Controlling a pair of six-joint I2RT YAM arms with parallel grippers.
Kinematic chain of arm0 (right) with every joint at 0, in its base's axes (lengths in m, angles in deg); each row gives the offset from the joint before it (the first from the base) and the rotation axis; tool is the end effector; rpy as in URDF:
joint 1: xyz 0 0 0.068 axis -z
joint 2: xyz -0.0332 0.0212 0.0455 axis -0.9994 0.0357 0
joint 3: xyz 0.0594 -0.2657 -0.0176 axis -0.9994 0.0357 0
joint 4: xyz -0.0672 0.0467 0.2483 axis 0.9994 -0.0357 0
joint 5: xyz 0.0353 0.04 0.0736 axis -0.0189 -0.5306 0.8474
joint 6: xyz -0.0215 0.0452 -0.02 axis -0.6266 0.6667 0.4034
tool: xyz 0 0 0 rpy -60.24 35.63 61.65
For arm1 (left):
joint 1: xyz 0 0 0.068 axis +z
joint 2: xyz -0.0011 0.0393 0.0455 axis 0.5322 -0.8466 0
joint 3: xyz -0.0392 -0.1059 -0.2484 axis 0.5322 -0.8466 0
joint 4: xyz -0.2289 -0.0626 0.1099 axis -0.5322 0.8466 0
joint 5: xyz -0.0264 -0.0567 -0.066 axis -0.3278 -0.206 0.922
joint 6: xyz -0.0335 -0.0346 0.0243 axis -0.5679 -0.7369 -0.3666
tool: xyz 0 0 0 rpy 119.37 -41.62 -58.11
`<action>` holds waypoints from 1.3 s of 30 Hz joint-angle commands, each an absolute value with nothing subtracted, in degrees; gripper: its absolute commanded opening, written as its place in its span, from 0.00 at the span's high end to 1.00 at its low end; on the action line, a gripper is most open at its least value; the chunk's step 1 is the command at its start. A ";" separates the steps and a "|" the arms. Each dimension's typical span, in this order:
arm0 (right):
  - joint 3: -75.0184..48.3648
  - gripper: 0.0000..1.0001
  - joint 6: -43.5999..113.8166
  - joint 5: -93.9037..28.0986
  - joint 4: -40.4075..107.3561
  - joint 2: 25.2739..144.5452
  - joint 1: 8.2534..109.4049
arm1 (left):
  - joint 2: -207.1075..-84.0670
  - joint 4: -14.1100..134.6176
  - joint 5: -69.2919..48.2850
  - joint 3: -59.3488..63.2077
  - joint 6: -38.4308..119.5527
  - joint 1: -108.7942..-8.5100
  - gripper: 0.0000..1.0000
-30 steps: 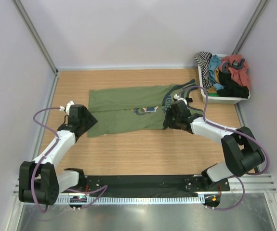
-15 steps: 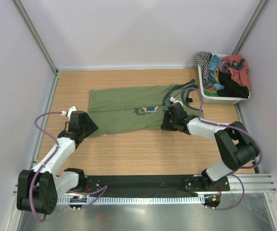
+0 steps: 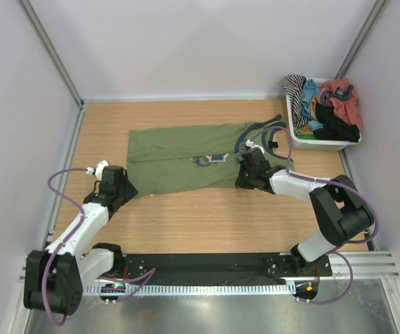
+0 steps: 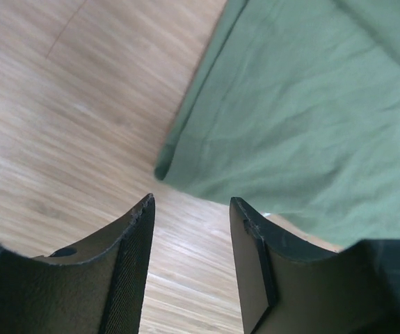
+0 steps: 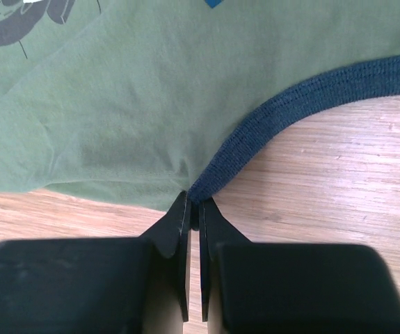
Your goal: Fold and stack the tank tops
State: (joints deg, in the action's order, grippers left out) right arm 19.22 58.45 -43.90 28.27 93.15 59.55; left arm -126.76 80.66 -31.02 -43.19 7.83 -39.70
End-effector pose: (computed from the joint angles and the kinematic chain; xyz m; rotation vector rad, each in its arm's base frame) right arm 0.2622 0.1395 0.1557 0.0637 2.5119 0.3586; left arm 0.1897 -0.0176 0.1847 -0.8460 2.2327 -0.1719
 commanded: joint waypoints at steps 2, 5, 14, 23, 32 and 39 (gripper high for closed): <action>16.69 0.99 58.97 -45.91 28.71 93.65 59.39 | -131.35 83.98 -33.00 -40.18 5.47 -39.97 0.53; 17.04 0.99 59.14 -46.08 29.41 93.65 59.39 | -133.02 83.28 -33.18 -39.74 4.51 -39.97 0.56; 17.48 0.99 58.79 -45.03 29.50 93.39 59.39 | -139.52 80.55 -36.25 -37.02 5.55 -39.97 0.69; 18.01 0.99 58.09 -45.20 28.80 92.25 59.39 | -144.27 80.37 -36.96 -34.47 6.61 -39.89 0.91; 14.59 0.99 57.83 -47.31 20.98 88.91 59.48 | -137.87 84.85 -37.40 -33.68 3.81 -39.89 1.00; 10.54 0.99 56.34 -50.56 13.69 85.84 60.53 | -132.32 88.28 -35.99 -30.61 0.02 -38.57 1.00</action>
